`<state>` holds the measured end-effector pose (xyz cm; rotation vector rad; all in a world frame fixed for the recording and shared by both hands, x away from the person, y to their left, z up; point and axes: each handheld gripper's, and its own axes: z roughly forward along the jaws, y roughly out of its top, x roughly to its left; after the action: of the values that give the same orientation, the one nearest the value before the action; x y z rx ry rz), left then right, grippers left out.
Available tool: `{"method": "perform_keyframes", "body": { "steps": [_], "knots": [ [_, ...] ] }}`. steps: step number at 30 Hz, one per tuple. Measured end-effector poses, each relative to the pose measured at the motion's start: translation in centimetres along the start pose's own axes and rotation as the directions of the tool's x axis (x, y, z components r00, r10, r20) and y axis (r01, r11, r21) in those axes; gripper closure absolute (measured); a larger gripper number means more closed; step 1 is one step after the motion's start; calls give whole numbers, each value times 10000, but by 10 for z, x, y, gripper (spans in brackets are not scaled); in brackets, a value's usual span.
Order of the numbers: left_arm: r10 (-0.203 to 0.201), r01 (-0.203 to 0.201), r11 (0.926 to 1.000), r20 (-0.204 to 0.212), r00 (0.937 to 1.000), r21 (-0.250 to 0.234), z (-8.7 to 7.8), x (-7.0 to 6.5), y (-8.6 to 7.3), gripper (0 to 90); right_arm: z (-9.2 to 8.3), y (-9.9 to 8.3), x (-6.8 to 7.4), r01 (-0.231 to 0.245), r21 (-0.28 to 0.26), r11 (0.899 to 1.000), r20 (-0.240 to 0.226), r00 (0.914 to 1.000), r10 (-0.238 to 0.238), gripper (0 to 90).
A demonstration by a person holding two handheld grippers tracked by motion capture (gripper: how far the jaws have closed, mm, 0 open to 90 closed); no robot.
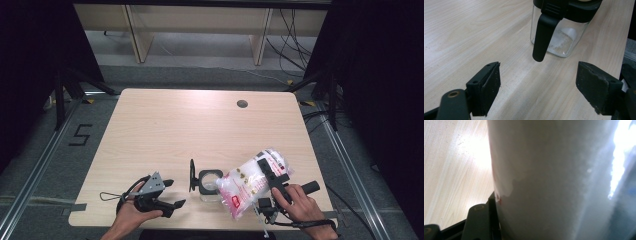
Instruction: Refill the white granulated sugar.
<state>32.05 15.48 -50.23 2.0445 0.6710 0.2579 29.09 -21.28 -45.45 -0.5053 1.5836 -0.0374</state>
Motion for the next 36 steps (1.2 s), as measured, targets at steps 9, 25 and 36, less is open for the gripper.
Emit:
{"method": "perform_keyframes", "body": {
  "steps": [9, 25, 36],
  "knots": [
    [-78, 78, 10000, -10, 10000, 1, 0, 0, 0, 194, 0, -1, -1, 46, -43, 10000, -29, 10000, -46, 389],
    [-48, 48, 10000, 8, 10000, -19, 0, 0, 0, 194, -1, 0, 3, -822, -58, 9966, 96, 9966, 822, 390],
    [-289, 289, 9996, -23, 9996, 22, 0, -2, 0, 194, -1, 1, 2, -624, -138, 9980, 168, 9979, 626, 390]
  ]
}}
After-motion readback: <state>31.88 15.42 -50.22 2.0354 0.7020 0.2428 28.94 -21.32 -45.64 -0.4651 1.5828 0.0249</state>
